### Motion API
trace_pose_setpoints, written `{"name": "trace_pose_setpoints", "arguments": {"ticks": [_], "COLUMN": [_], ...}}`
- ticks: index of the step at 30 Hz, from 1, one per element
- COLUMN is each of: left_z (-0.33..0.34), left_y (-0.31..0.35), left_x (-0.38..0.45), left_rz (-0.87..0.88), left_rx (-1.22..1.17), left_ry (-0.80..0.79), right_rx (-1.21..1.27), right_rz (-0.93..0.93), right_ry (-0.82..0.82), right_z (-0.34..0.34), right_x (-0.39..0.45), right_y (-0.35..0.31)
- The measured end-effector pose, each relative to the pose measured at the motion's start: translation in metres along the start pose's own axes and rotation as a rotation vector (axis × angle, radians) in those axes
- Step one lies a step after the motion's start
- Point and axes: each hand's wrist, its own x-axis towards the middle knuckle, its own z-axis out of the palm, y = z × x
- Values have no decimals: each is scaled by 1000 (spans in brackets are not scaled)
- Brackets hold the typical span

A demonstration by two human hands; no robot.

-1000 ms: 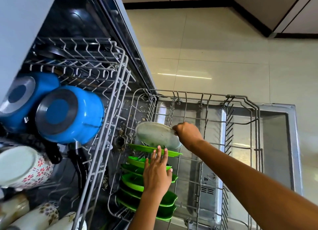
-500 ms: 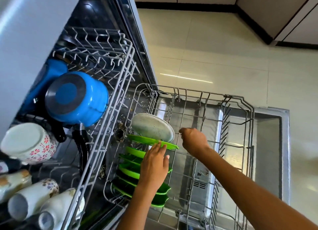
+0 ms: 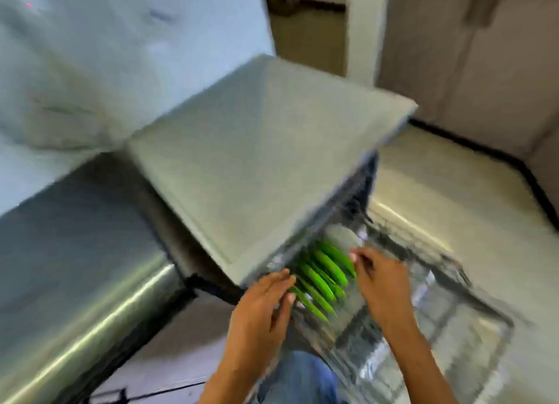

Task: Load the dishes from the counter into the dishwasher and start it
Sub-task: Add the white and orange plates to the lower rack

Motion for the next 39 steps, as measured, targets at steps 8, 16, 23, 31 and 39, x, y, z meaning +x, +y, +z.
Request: {"name": "trace_pose_setpoints", "arguments": {"ticks": [8, 16, 23, 31, 39], "left_z": [-161, -236, -341, -482, -525], "left_y": [-52, -128, -235, -400, -521], "left_x": [-126, -240, -316, -317, -311], "left_rz": [-197, -638, -867, -926, -1043], "left_rx": [254, 333, 380, 445, 566], "left_ry": [546, 778, 817, 627, 143], "right_rx": [115, 22, 57, -4, -103], "right_rz": [-403, -719, -876, -972, -984], "right_ry": [-492, -686, -778, -817, -810], "right_z": [47, 174, 299, 434, 471], "right_x": [-57, -132, -212, -278, -282], "right_y": [-192, -331, -430, -544, -565]}}
